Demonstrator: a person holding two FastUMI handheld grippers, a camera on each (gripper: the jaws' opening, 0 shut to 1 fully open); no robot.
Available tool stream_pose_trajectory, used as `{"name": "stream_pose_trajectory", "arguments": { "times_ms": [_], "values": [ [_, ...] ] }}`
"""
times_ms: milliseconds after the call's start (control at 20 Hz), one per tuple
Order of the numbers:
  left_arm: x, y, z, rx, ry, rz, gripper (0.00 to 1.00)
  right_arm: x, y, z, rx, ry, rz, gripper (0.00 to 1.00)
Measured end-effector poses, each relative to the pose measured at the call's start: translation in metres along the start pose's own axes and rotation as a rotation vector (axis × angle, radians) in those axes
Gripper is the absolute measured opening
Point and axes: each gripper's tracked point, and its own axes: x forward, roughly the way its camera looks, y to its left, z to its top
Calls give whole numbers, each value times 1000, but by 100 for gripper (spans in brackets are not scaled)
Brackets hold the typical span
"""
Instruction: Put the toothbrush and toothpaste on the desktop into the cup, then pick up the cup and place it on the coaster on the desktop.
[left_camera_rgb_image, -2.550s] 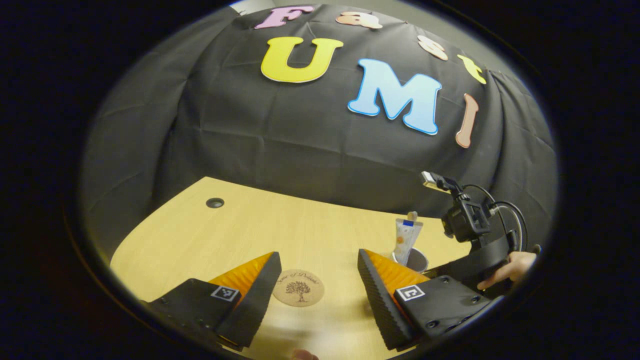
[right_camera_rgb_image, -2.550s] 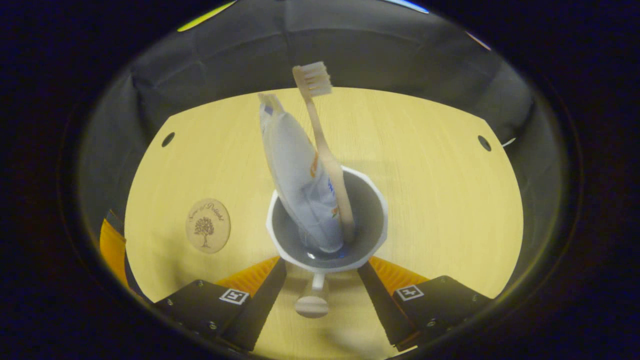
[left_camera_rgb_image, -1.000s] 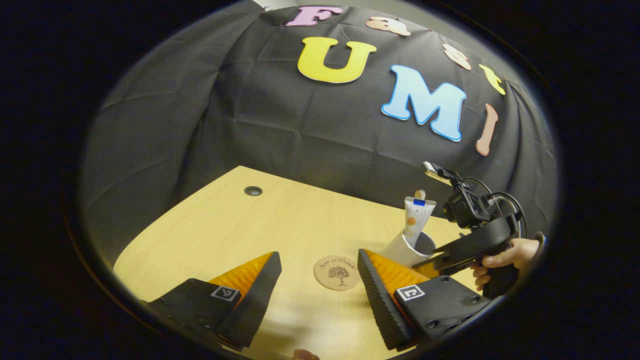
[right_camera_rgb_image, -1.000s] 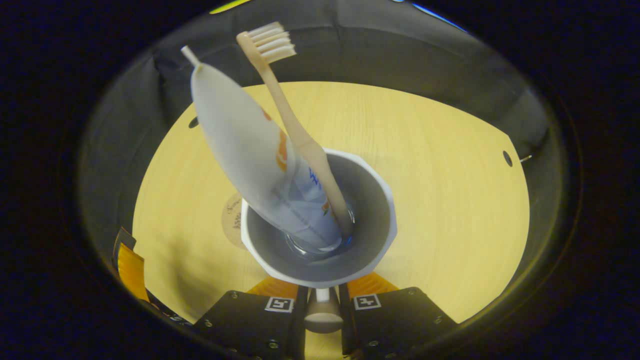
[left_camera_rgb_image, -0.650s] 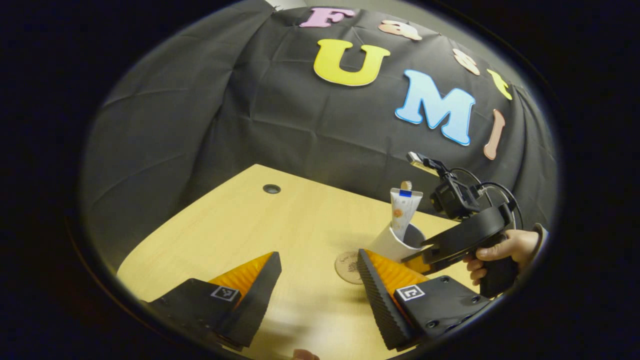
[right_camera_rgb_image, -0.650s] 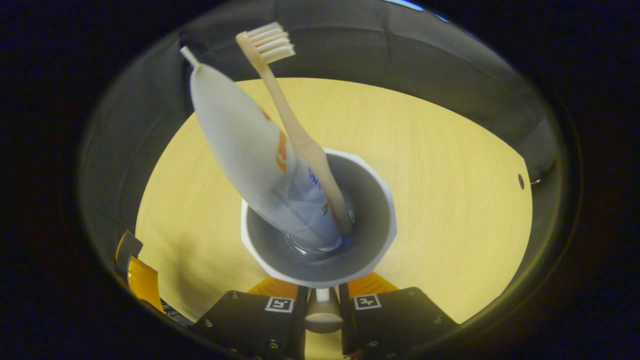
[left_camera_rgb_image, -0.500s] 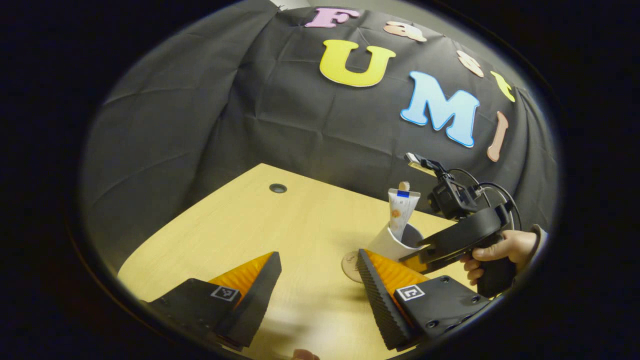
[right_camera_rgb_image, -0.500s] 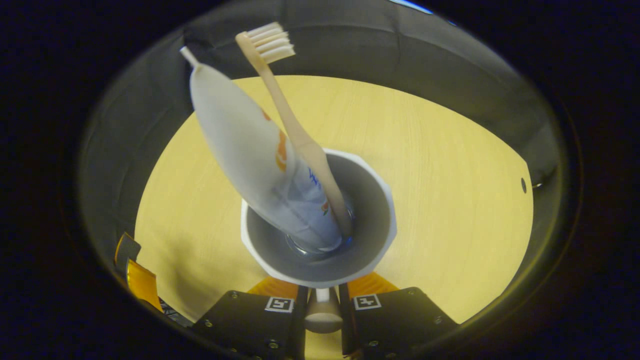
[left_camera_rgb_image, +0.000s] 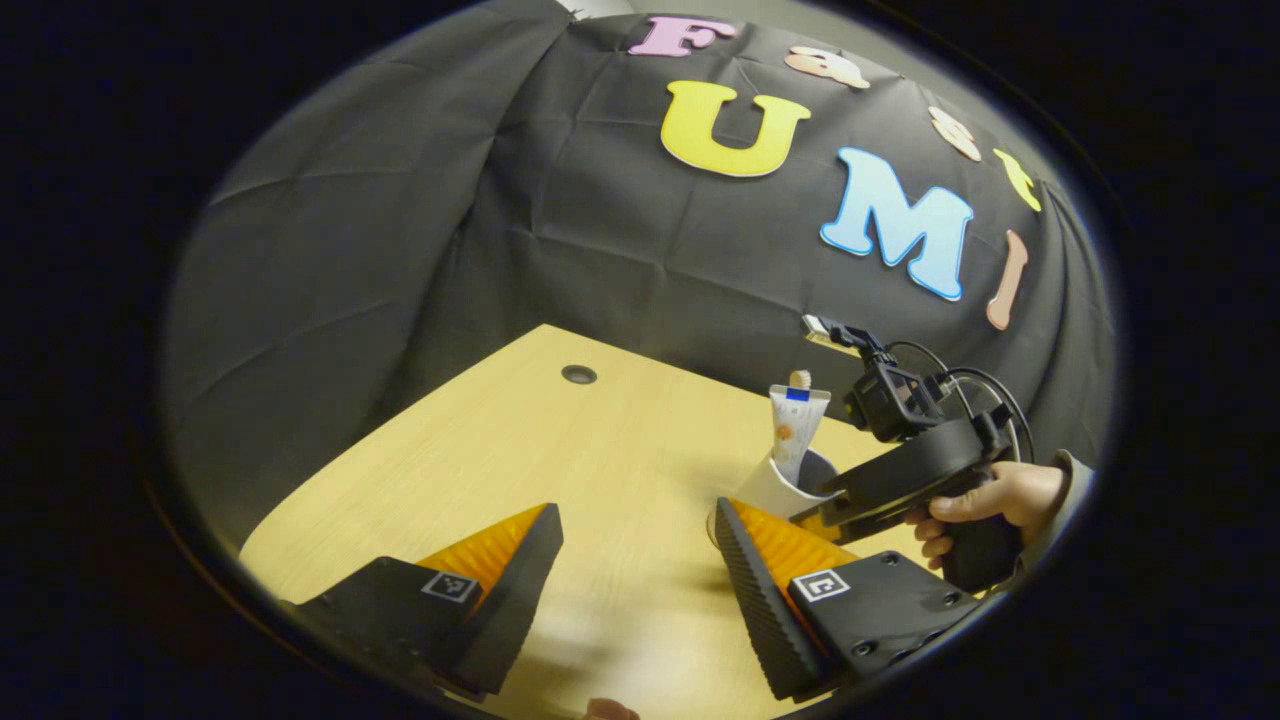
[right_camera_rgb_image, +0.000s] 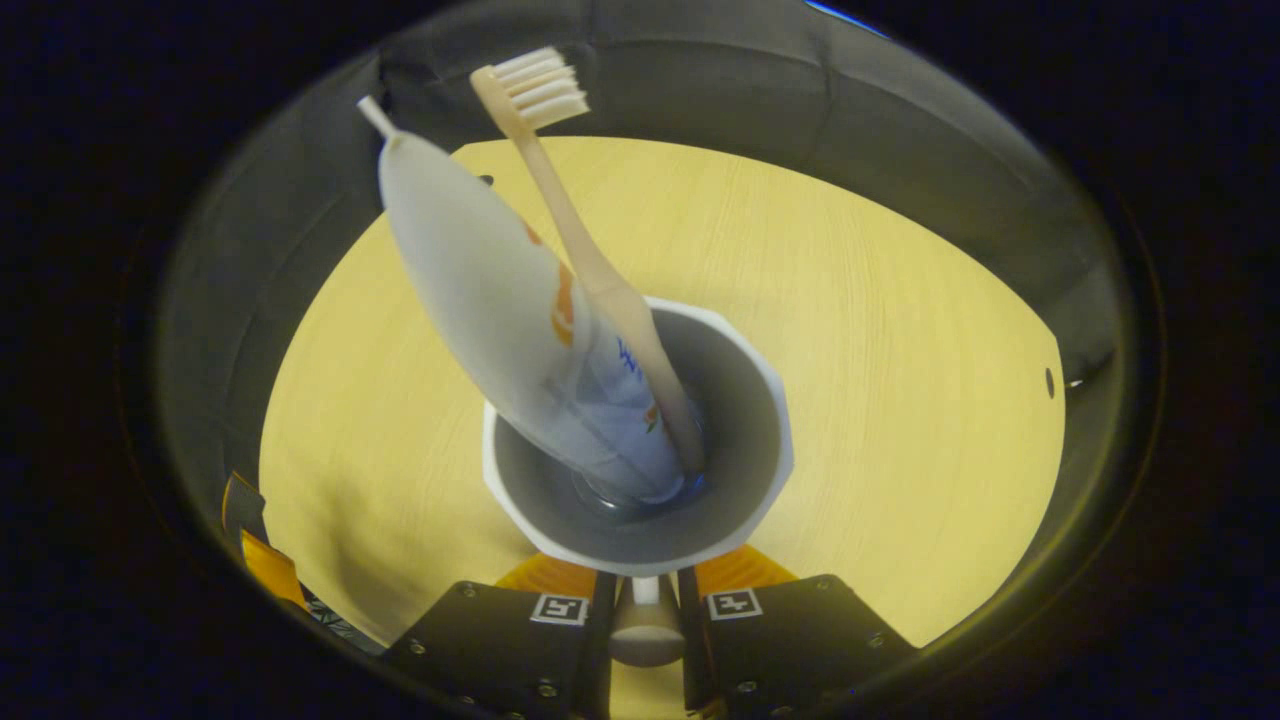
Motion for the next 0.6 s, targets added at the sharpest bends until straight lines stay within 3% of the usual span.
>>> {"name": "stream_pose_trajectory", "arguments": {
  "times_ms": [100, 150, 250, 400, 450, 550, 600],
  "values": [
    [-1, -1, 0, -4, 0, 2, 98, -4, 2, 0, 8, 0, 5, 29],
    [-2, 0, -1, -7, 0, 3, 98, -4, 2, -1, 6, 0, 7, 24],
    [-2, -1, -1, -9, 1, 4, 98, -9, -1, 2, -3, -20, 5, 34],
    [-3, -5, 1, -3, -6, 6, 98, -21, -1, 4, -11, -58, 16, 59],
    [-2, -6, 3, 1, -10, 9, 100, -28, -2, 5, -11, -75, 17, 73],
    [-3, -12, 9, 5, -18, 3, 100, -40, -3, 3, -6, -111, 23, 91],
    [-3, -17, 12, 11, -23, -1, 98, -46, -5, 1, -5, -129, 23, 92]
  ]
}}
